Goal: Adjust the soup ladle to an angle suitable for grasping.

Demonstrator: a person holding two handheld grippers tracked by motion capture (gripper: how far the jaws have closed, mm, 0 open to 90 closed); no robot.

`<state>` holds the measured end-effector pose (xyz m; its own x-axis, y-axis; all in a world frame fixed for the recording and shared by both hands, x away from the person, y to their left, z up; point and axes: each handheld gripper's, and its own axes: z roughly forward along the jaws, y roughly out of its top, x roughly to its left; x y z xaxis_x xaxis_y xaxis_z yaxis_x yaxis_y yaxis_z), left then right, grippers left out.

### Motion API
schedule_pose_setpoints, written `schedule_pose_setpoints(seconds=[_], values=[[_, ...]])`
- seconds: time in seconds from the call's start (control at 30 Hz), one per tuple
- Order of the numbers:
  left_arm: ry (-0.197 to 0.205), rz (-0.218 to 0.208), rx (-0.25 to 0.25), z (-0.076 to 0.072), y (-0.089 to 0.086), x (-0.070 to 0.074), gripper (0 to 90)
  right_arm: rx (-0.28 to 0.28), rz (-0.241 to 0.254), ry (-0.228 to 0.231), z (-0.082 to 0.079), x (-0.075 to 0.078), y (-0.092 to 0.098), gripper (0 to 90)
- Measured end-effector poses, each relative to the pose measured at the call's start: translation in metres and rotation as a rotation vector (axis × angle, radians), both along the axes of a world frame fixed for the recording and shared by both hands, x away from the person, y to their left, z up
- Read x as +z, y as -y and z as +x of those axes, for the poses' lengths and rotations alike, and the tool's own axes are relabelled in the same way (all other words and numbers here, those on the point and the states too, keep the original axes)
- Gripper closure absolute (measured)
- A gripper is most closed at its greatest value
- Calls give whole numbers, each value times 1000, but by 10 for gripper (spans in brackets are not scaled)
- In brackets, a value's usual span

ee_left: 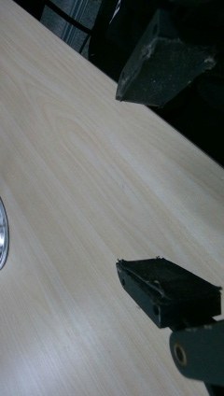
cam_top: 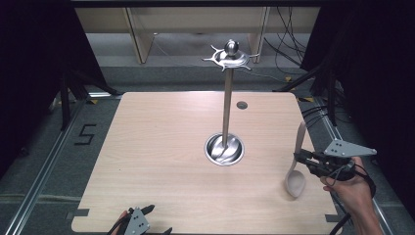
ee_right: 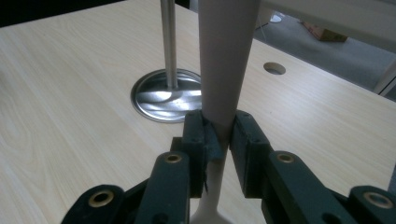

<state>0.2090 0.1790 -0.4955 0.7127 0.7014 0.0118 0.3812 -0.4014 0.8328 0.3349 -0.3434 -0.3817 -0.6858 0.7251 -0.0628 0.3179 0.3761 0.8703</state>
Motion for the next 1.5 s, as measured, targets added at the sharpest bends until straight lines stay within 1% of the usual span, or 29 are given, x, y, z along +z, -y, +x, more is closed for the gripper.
schedule_pose_setpoints(seconds=[0.03, 0.17, 0.23, 0.27, 0.3, 0.33, 0.43, 0.5, 0.53, 0.57, 0.6, 0.63, 0.7, 0.8, 0.83, 0.9, 0.93, 0.97, 1.0, 1.03, 1.1, 1.13, 1.17, 1.23, 1.27, 1.3, 1.33, 1.37, 1.5], values=[[3, 6, 0, 0, 0, 0, 148, -4, 12, -13, -1, 0, -1, 770], [7, -11, 9, 0, 1, -1, 147, 9, 19, 3, 1, 1, -1, 770], [2, -1, 2, 0, 0, 0, 147, 0, 37, 2, 1, 1, -3, 769], [4, 6, 1, 0, 0, 0, 147, 6, 32, 15, 2, 2, -3, 769], [0, 32, -5, 1, -1, 0, 147, -3, 58, 26, 1, 4, -6, 770], [13, 33, 1, 1, -1, -1, 147, 11, 48, 40, 2, 6, -5, 770], [4, -10, 11, 0, 1, -2, 147, 6, 68, 32, 0, 10, -7, 770], [2, 4, 8, 1, 0, -1, 147, 6, 73, 49, -1, 13, -8, 770], [7, -5, 13, 1, 0, -2, 147, 1, 75, 41, -2, 16, -9, 769], [2, -12, 17, 0, 1, -2, 148, -1, 79, 62, -2, 16, -10, 769], [3, -16, 16, 1, 1, -2, 147, -2, 90, 57, -3, 18, -12, 769], [-5, 0, 9, 1, 0, -1, 147, 19, 67, 83, 0, 20, -11, 770], [1, -11, 15, 0, 1, -2, 147, 21, 77, 70, 0, 21, -13, 769], [5, -16, 18, 1, 1, -2, 147, 19, 83, 91, 4, 23, -22, 770], [4, 0, 14, 1, 0, -2, 147, 29, 76, 104, 5, 24, -24, 770], [4, -1, 16, 1, 0, -2, 148, 31, 81, 87, 6, 26, -29, 769], [3, -1, 17, 1, 0, -2, 147, 38, 75, 110, 9, 27, -31, 769], [2, -12, 18, 1, 1, -2, 147, 53, 64, 113, 10, 29, -33, 770], [2, 0, 16, 1, 0, -2, 148, 45, 73, 114, 10, 30, -36, 769], [4, -2, 16, 1, 0, -2, 147, 55, 59, 125, 11, 32, -36, 769], [5, -3, 18, 1, 0, -2, 147, 52, 80, 113, 10, 34, -41, 769], [4, -14, 21, 1, 1, -2, 148, 57, 79, 125, 11, 35, -42, 770], [4, -1, 17, 1, 0, -2, 147, 62, 75, 138, 11, 37, -43, 769], [2, 1, 17, 1, 1, -2, 147, 78, 70, 136, 13, 39, -45, 770], [2, 2, 17, 1, 1, -2, 147, 69, 87, 123, 12, 39, -49, 769], [4, 12, 10, 1, 0, -1, 147, 91, 81, 129, 14, 40, -49, 770], [7, 14, 8, 1, 0, -1, 147, 82, 71, 140, 15, 40, -51, 770], [1, -2, 16, 1, 0, -2, 147, 80, 82, 133, 15, 40, -53, 769], [3, -8, 20, 1, 1, -2, 147, 80, 84, 123, 16, 40, -59, 769]])
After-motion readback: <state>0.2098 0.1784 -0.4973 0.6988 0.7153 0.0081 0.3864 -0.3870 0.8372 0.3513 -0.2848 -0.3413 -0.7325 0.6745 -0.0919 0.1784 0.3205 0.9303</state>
